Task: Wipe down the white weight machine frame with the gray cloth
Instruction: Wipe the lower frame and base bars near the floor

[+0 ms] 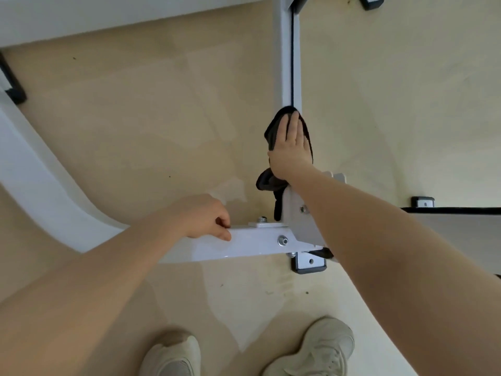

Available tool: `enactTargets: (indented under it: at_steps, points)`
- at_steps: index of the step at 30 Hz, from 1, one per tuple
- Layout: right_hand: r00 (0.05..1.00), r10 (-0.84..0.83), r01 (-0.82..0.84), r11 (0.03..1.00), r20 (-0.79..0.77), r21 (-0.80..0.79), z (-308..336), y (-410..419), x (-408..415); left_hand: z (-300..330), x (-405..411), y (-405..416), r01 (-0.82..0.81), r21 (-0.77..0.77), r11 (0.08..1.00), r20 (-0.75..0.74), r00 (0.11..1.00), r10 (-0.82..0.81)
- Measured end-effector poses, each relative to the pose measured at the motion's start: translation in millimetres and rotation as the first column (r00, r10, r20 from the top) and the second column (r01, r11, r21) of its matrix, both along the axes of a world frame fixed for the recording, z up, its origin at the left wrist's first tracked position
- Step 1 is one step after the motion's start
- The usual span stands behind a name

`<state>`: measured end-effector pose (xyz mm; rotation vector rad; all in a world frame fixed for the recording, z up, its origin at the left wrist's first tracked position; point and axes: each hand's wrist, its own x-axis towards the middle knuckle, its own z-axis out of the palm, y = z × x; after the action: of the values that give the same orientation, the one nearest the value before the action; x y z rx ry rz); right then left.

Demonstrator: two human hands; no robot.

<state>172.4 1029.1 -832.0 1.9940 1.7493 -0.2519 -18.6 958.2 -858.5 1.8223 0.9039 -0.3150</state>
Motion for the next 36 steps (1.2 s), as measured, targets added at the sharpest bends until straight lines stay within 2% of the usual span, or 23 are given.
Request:
enactTargets:
  at_steps: [4, 7, 9, 11, 15, 19, 27, 29, 31, 33, 36]
  points:
    - [0.965, 0.241, -0.209, 0.947, 0.108, -0.246, 11, -4, 11, 1, 1, 3, 0.021, -0.011, 1.0, -0.001, 1.0, -0.021]
    - [0.875, 0.456, -0.374, 0.85, 0.163, -0.371, 11, 1, 15, 1, 1, 4, 0.027, -0.012, 1.0, 0.004, 1.0, -0.027]
    - [0.809, 0.559, -0.449, 0.787, 0.183, -0.423, 9, 17, 14, -1, 0, 3, 0.028, -0.001, 1.0, 0.005, 1.0, -0.028]
    - [0.794, 0.575, -0.466, 0.783, 0.196, -0.411, 11, 36, 11, -3, -1, 1, 0.026, -0.006, 1.0, -0.001, 1.0, -0.026]
    - [0.842, 0.496, -0.392, 0.832, 0.21, -0.393, 6, 32, 7, -3, -1, 5, 0.052, -0.018, 0.998, 0.01, 0.999, -0.052]
    - [0.845, 0.505, -0.372, 0.79, 0.174, -0.487, 3, 0, 6, 1, 3, 15, 0.099, -0.035, 0.995, 0.003, 0.995, -0.099]
    - [0.941, 0.327, -0.308, 0.934, 0.084, -0.181, -7, 62, 11, -10, 12, 21, 0.157, -0.16, 0.975, -0.021, 0.987, -0.162]
    - [0.971, 0.236, -0.234, 0.97, 0.031, -0.068, -10, 80, 11, -8, 12, 22, 0.155, -0.162, 0.975, -0.031, 0.986, -0.162]
    - [0.994, 0.09, -0.089, 0.996, -0.063, 0.021, -9, 95, 12, -7, 11, 26, 0.12, -0.196, 0.973, -0.018, 0.992, -0.126]
    - [0.992, -0.008, 0.015, 0.998, -0.128, 0.054, -10, 97, 13, -7, 11, 30, 0.107, -0.239, 0.965, -0.004, 0.994, -0.111]
    - [0.992, -0.051, 0.061, 0.995, -0.114, 0.078, -13, 59, 13, -5, 14, 37, 0.15, -0.25, 0.957, -0.04, 0.985, -0.165]
